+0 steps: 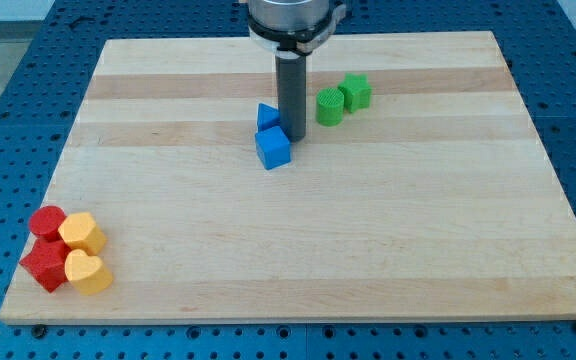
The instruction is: Push green circle and green star to the top right
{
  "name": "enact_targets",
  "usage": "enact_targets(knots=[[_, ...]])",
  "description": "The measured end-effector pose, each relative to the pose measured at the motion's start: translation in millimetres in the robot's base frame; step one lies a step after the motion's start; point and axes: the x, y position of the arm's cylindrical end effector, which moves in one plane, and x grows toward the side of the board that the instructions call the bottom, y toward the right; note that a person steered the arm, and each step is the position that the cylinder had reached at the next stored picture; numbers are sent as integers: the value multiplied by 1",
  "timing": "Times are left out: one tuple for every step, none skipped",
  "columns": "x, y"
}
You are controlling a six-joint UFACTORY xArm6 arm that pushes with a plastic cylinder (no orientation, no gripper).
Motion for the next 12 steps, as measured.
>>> enact_targets(knots=[[-31, 25], [-56, 71], [-74, 106], [-77, 95], [-64, 54], [-38, 35], [-20, 46], [-23, 67], [-52, 80], [-70, 83], [-54, 58], [-31, 60]])
